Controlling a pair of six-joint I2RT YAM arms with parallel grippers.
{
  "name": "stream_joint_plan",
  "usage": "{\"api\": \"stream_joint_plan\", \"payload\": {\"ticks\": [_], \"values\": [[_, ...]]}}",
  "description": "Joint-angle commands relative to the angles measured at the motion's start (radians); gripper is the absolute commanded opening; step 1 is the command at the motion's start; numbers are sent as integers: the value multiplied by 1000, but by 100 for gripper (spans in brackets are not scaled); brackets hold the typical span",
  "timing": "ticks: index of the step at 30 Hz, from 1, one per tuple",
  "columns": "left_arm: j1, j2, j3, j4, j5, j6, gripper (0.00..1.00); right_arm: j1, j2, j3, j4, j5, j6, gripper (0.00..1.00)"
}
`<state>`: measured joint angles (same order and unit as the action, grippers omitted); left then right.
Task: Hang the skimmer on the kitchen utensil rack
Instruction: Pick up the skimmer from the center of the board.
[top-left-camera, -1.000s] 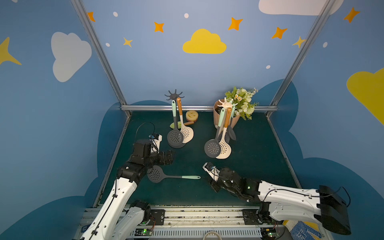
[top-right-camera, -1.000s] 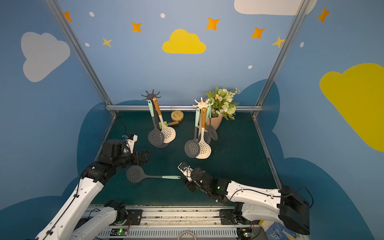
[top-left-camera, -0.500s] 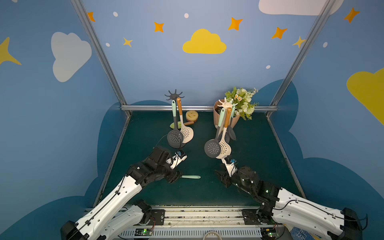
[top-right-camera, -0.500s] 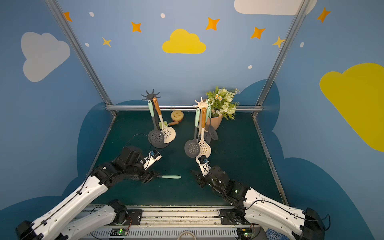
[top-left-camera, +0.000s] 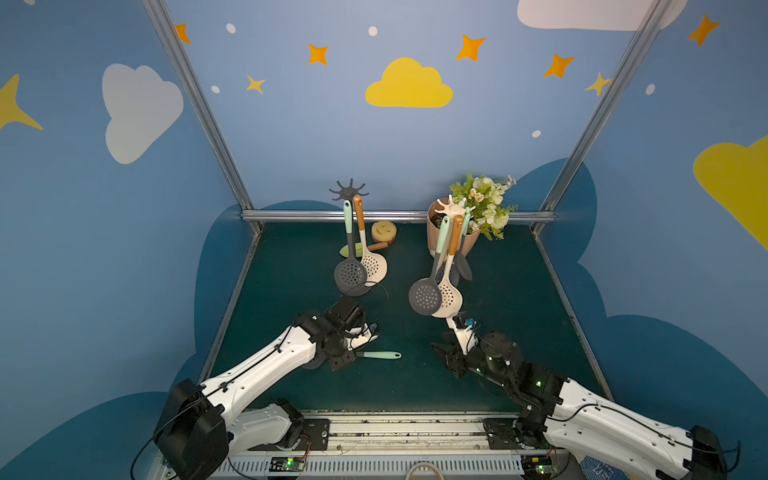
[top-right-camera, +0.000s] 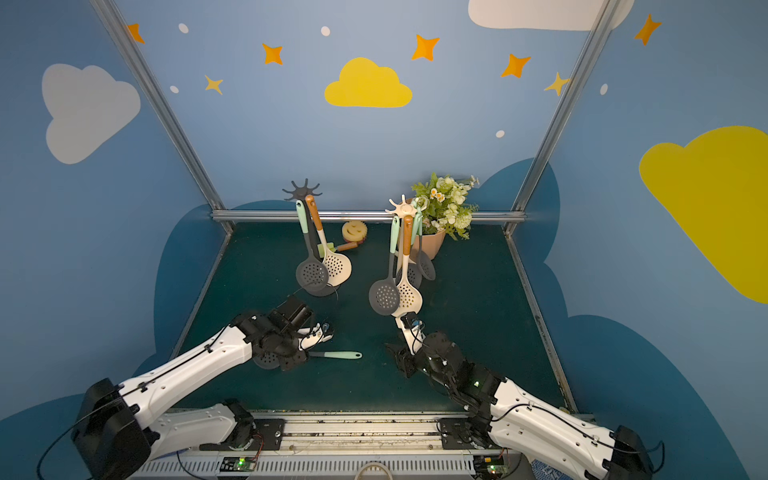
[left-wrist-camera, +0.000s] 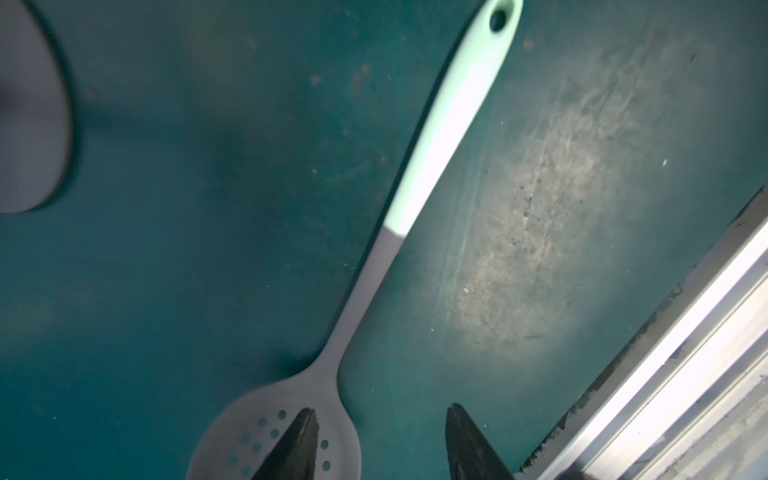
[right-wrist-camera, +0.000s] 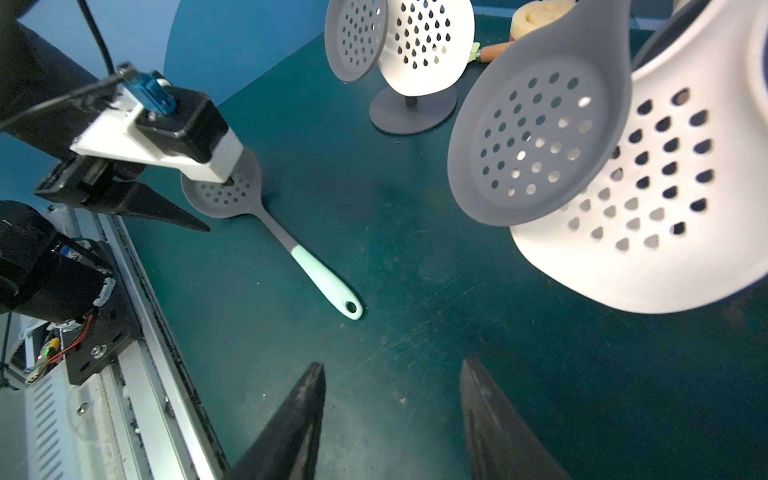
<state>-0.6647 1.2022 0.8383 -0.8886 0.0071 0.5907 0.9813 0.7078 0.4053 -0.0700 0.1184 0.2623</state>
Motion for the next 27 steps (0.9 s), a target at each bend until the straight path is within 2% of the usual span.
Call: {"api": "stream_joint_plan", "payload": {"ticks": [1,11,20,25,27], "values": [[-24,55,16,-15,-31,-9,47,-6,15,8,18,-35,-18,52],[-58,224,16,44,-135,-34,45,-8,44,17,21,-60,-25,52],[-61,312,-5,151,-259,-48,46,-10,20,10,14,-69,-30,53],[-61,361,-6,164,-219,-57,45,-10,22,8,16,-73,-29,53],[-60,376,-11,172,-203,-57,41,-10,21,5,16,-70,-28,53]]}}
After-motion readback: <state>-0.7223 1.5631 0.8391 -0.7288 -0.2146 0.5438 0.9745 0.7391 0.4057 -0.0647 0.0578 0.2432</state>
